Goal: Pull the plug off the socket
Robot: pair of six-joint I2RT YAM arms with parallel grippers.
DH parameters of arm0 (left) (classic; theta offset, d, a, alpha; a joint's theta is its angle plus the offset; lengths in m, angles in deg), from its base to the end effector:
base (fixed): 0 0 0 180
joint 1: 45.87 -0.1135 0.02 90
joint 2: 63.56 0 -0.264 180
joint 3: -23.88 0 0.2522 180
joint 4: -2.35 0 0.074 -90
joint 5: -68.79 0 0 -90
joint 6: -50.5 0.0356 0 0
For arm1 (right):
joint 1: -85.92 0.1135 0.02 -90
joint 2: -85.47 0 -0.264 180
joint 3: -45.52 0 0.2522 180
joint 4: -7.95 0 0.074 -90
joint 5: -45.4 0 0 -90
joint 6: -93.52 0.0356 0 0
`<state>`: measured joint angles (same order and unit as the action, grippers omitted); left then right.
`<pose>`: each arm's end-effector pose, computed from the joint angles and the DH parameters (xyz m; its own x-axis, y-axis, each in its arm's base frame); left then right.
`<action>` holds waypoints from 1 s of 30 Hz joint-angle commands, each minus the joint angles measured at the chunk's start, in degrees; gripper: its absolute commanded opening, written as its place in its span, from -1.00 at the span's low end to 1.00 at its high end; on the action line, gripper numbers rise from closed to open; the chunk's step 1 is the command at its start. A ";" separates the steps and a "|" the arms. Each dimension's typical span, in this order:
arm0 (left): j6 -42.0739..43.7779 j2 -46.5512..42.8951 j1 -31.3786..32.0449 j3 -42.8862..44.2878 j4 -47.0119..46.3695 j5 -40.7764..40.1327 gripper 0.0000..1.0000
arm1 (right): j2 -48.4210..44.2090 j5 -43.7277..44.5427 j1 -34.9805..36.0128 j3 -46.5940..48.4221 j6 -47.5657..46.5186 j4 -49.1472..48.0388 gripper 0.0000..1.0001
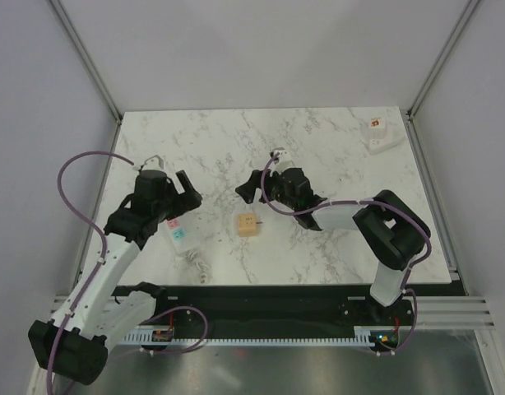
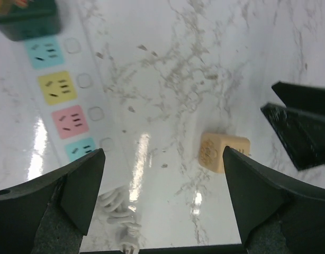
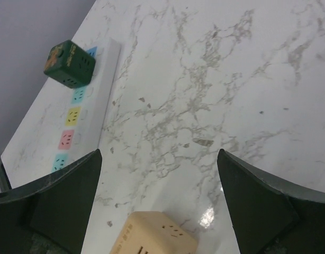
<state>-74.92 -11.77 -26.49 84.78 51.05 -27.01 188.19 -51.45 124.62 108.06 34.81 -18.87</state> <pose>0.1805 -0.0597 0.2911 -0.6387 -0.3866 -0.6653 -0.1393 0.9084 -0.3941 0.2917 0.2392 0.1830 -0.5236 0.2413 -0.8171 -0.5142 0.6752 0.5289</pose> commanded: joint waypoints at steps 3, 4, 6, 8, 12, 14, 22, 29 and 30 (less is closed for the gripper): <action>7.56 6.29 -9.52 9.19 8.47 -5.88 0.99 | 2.57 2.19 6.30 6.15 -6.50 4.36 0.96; 7.64 8.13 -10.14 11.90 9.26 -7.71 0.99 | 2.84 2.28 7.61 6.59 -6.59 4.54 0.96; 6.51 14.02 -11.55 14.20 11.64 -9.83 0.99 | 3.80 2.72 8.67 8.00 -7.55 5.50 0.96; 4.57 18.76 -12.87 15.97 11.73 -11.77 0.99 | 4.85 3.25 10.25 9.84 -8.26 6.73 0.96; 3.69 27.45 -16.38 19.39 11.03 -10.55 0.99 | 6.44 4.21 11.92 12.83 -10.10 10.60 0.96; 3.95 30.72 -18.32 22.03 10.85 -8.96 1.00 | 6.97 4.30 12.54 14.41 -10.89 11.57 0.96; 9.04 41.80 -21.83 25.29 2.52 -4.85 0.99 | 10.48 3.25 13.60 18.81 -12.04 14.74 0.96; 9.23 44.01 -27.45 24.33 -1.26 -3.08 1.00 | 12.77 2.28 14.30 21.98 -12.57 15.97 0.96; 9.31 44.18 -27.81 23.62 -2.23 -2.20 0.99 | 12.95 2.11 14.39 22.15 -12.57 16.14 0.96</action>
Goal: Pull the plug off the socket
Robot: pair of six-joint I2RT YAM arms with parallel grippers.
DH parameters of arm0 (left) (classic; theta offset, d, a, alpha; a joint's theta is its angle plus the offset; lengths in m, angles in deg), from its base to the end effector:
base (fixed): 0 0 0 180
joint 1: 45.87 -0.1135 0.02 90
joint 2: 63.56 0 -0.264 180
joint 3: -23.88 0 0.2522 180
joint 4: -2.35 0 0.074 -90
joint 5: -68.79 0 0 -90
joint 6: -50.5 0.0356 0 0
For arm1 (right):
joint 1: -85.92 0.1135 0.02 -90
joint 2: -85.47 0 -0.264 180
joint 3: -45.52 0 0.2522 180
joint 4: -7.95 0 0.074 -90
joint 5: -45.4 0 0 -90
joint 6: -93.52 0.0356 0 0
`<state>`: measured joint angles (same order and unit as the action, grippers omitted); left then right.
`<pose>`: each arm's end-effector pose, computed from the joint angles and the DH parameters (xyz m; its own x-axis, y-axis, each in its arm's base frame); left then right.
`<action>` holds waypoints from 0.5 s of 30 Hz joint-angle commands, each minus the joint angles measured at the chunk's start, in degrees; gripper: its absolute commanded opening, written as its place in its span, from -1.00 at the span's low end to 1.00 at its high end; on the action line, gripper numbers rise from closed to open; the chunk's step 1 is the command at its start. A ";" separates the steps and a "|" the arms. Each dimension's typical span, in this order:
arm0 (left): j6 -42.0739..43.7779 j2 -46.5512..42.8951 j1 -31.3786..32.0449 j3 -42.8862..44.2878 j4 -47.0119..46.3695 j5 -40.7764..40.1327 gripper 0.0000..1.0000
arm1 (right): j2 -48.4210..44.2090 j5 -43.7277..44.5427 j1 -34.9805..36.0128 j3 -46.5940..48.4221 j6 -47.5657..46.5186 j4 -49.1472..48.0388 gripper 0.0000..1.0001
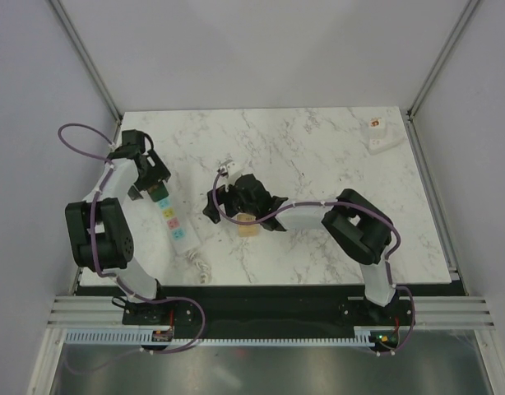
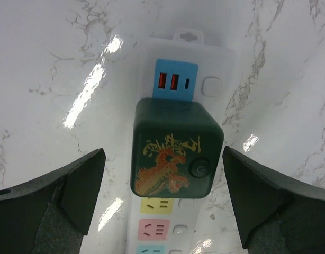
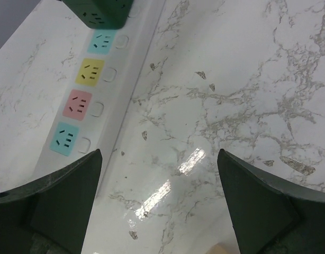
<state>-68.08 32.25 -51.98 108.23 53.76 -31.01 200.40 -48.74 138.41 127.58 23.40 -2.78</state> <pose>0.3410 0.0426 0.2290 -0.6900 -0.5480 -0.4729 -0.5832 0.8078 -0.0851 0.2686 0.3542 0.1748 -0.4987 -0.0927 -0.8618 -0.7043 0.6229 0.3406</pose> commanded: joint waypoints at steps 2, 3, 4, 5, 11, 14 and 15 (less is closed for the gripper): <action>2.65 0.60 -2.94 -1.06 -6.00 4.69 0.93 | 1.17 -0.69 0.86 3.07 -1.07 0.14 0.96; 2.74 0.95 -2.94 -1.24 -6.79 6.18 0.82 | 1.34 -0.87 0.95 3.25 -0.98 0.32 0.96; 3.17 1.04 -3.03 -1.59 -7.32 8.29 0.76 | 1.52 -0.87 1.12 3.51 -0.98 0.49 0.96; 3.26 0.87 -3.03 -1.94 -7.76 8.66 0.73 | 1.87 -0.87 1.38 4.04 -1.07 0.93 0.96; 3.53 -0.36 -3.03 -3.35 -9.08 9.54 0.63 | 2.49 -0.78 2.27 4.22 -1.33 1.55 0.96; 3.70 -0.27 -3.03 -3.53 -9.26 11.12 0.31 | 2.75 -0.78 2.53 4.22 -1.33 1.55 0.96; 3.97 -0.36 -2.94 -3.53 -9.26 11.21 0.19 | 2.75 -0.61 2.53 4.22 -1.33 1.38 0.96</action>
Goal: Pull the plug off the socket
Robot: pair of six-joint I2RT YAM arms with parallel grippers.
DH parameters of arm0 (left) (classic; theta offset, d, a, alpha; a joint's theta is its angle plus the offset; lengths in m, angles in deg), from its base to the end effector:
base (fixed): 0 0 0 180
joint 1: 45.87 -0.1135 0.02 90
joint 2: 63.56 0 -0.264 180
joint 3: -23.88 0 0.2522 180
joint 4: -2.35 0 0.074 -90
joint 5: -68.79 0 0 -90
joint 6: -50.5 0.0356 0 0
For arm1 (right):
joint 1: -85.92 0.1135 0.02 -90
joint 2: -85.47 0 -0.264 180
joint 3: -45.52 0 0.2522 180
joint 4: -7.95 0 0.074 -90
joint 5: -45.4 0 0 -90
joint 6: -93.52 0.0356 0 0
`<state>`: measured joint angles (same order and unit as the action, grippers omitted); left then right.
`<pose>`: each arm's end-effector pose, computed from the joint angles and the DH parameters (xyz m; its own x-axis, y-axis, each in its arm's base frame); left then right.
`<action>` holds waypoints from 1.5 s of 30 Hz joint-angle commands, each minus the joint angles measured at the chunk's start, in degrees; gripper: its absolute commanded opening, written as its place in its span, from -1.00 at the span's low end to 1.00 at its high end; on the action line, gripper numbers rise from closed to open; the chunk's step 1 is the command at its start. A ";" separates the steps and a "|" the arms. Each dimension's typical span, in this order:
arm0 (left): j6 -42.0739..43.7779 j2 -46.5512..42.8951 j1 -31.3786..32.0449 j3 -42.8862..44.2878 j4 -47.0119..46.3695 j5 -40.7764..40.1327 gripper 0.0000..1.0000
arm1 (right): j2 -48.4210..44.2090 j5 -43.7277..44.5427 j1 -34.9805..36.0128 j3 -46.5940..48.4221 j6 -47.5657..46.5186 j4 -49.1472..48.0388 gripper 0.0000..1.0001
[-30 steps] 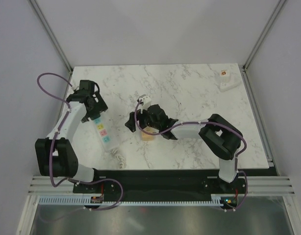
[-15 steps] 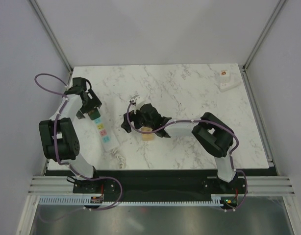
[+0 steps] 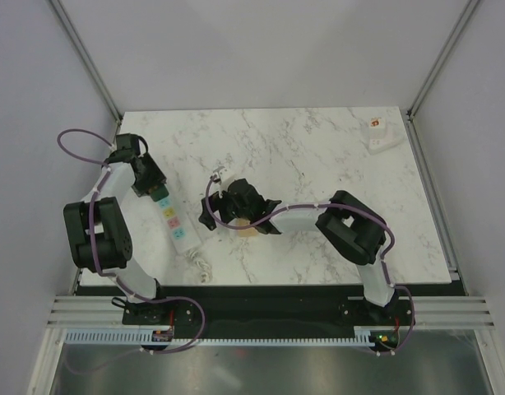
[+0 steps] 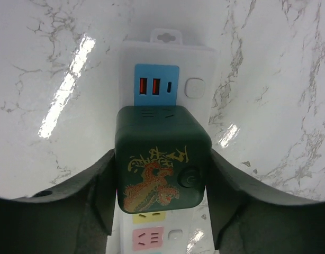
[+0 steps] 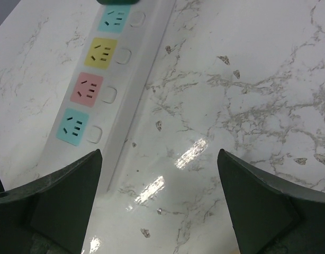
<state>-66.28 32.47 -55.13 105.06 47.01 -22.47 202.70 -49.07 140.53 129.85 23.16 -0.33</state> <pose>0.3425 0.0566 0.2170 -0.6818 -0.5676 -0.4615 -0.5367 0.8168 -0.2117 0.2596 0.3702 0.1656 -0.5142 -0.1452 -0.8453 -0.7230 0.6035 0.3361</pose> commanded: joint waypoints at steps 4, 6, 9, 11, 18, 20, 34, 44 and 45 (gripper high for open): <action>2.61 -3.99 0.03 -1.58 -2.77 3.19 -0.41 | 1.68 -0.45 0.50 1.94 -0.22 -3.00 0.96; 3.23 -5.84 0.12 -2.98 -3.12 4.41 -0.82 | 2.56 -2.29 0.58 2.56 0.14 -4.85 0.96; 3.76 -10.24 0.29 -5.27 -3.82 5.82 -0.95 | 4.84 -6.16 0.58 5.63 0.22 -4.77 0.96; 4.11 -14.09 0.47 -6.50 -4.61 5.65 -0.95 | 6.08 -6.95 0.58 7.30 0.49 -4.85 0.96; 6.48 -22.19 3.71 -9.49 -6.19 2.58 -0.95 | 8.89 -11.25 0.50 9.15 2.77 -8.71 0.96; 7.36 -23.34 4.59 -10.02 -7.07 3.01 -0.95 | 9.68 -12.66 0.50 9.85 3.56 -10.55 0.96; 9.82 -26.86 6.09 -12.84 -12.61 8.99 -0.95 | 15.99 -21.54 -1.25 14.15 14.00 -27.68 0.96; 9.91 -27.30 6.01 -12.93 -13.14 10.75 -0.96 | 24.27 -26.03 -2.75 23.21 19.20 -26.73 0.77; 9.91 -27.21 6.09 -12.93 -13.14 10.75 -0.95 | 24.80 -25.94 -3.02 23.65 19.91 -27.26 0.74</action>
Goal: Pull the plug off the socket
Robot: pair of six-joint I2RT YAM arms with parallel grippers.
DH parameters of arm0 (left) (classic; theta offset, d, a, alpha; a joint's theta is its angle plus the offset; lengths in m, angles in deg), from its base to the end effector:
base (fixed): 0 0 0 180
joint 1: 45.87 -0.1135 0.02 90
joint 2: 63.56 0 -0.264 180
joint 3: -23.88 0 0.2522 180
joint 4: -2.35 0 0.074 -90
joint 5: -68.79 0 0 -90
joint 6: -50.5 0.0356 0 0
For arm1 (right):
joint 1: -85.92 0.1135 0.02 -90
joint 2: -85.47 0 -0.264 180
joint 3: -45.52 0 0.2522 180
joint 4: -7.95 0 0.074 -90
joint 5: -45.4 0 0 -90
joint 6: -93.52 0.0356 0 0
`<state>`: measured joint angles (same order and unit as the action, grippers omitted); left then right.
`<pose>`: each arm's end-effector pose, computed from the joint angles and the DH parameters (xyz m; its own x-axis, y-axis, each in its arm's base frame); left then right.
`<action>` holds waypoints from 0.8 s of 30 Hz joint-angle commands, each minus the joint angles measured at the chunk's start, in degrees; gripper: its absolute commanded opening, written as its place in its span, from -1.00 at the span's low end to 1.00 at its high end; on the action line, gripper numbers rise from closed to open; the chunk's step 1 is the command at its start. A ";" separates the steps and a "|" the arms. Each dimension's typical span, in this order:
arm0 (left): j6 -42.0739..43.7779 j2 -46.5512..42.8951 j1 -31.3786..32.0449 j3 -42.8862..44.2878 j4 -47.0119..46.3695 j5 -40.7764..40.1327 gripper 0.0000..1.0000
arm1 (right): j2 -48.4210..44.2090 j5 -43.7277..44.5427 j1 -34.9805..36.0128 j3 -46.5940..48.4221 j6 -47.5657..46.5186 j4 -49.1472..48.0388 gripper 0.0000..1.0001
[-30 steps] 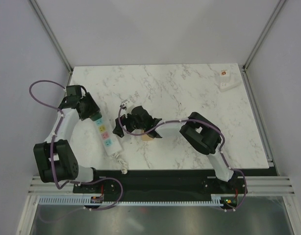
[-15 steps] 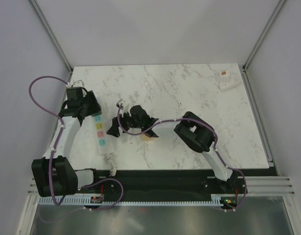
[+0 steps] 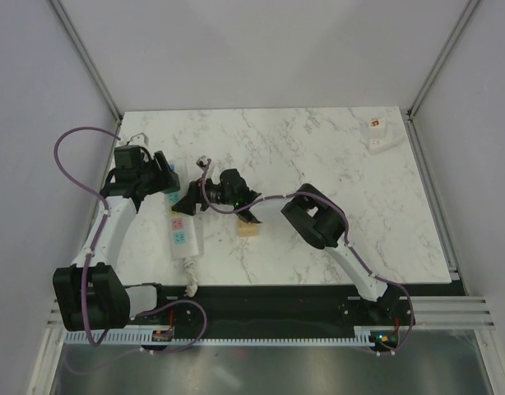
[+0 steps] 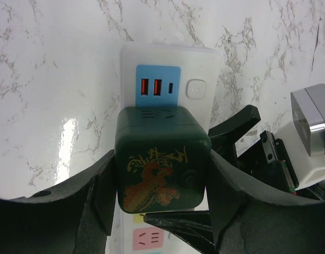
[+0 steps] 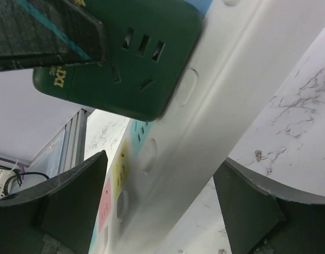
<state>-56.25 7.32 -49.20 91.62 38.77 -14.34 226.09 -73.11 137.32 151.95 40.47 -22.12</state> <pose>0.2694 0.0114 0.2795 -0.6187 -0.3226 -0.7163 -0.1503 0.9436 -0.2951 0.3222 0.4308 0.1317 -0.6272 0.0610 -0.7765 -0.7592 0.1745 0.6270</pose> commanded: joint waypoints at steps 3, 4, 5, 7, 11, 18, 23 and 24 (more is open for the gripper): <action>-0.12 -2.14 0.17 0.52 -5.16 3.58 -0.96 | 2.46 -1.46 -0.42 2.87 3.04 -5.39 0.67; -0.21 -2.14 0.17 0.52 -5.25 3.93 -0.95 | 2.64 -1.37 -0.59 2.79 3.22 -5.82 0.66; -0.30 -2.05 0.17 0.43 -5.34 4.20 -0.95 | 2.91 -1.37 -0.77 2.79 4.61 -6.61 0.65; -0.39 -1.88 0.08 0.34 -5.52 4.81 -0.96 | 3.52 -1.46 -1.21 2.61 6.46 -9.06 0.61; -0.65 -2.05 0.17 0.25 -5.60 5.52 -0.95 | 3.61 -0.85 -1.74 2.52 7.79 -8.99 0.39; -0.74 -1.35 0.17 0.16 -5.96 5.96 -0.95 | 6.06 -0.84 -2.35 5.06 10.86 -8.81 -0.58; -0.47 -1.17 0.17 0.08 -6.13 6.48 -0.96 | 8.62 -1.81 -2.97 7.27 16.39 -10.30 -0.94; -0.47 -1.00 0.17 0.08 -6.13 6.49 -0.95 | 9.32 -1.98 -3.23 7.62 17.18 -10.83 -1.00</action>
<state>-56.30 6.68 -49.47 91.29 34.44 -11.62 232.34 -75.67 134.87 157.50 60.38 -29.23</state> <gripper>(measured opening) 0.653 0.433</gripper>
